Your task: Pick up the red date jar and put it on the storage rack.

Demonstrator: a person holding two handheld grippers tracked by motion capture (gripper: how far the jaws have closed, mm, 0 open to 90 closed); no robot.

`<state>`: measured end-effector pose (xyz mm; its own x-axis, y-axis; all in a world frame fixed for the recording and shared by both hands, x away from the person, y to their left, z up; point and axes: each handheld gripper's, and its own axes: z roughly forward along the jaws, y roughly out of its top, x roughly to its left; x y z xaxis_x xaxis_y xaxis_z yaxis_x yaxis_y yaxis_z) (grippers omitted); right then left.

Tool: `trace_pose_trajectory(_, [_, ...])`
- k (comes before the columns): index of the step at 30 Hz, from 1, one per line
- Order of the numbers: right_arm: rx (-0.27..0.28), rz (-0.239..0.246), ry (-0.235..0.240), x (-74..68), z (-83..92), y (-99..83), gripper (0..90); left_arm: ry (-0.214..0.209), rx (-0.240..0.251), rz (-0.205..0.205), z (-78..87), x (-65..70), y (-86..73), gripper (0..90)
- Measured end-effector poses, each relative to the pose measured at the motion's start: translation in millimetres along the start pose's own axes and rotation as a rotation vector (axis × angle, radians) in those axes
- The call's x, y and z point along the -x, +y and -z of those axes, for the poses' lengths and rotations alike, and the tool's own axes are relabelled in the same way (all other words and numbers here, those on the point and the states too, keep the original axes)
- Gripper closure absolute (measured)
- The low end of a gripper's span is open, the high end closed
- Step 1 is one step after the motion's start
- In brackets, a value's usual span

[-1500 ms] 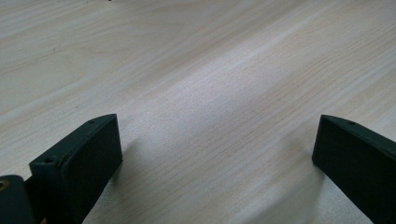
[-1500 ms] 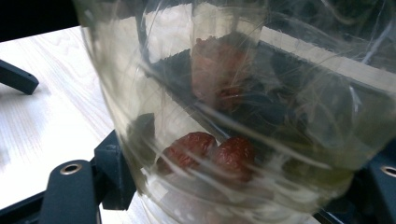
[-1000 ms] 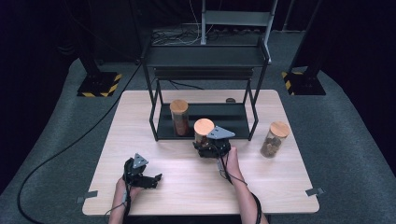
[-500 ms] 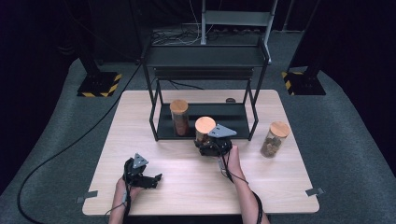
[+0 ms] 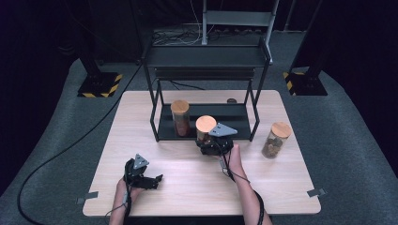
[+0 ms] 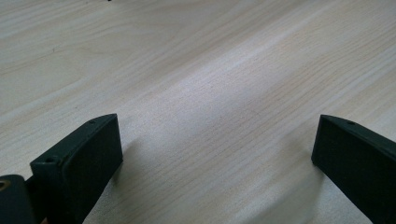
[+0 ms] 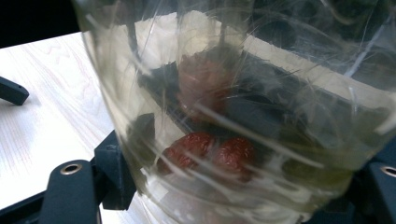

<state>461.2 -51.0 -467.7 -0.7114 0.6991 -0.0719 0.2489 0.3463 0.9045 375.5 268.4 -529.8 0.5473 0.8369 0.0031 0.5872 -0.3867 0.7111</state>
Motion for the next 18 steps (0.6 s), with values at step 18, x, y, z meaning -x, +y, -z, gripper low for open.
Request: trace_pose_trajectory(18, [0.005,-0.001,-0.014,5.9,1.0,7.2,24.1,0.000,0.000,0.000,0.0,0.0,0.0,1.0])
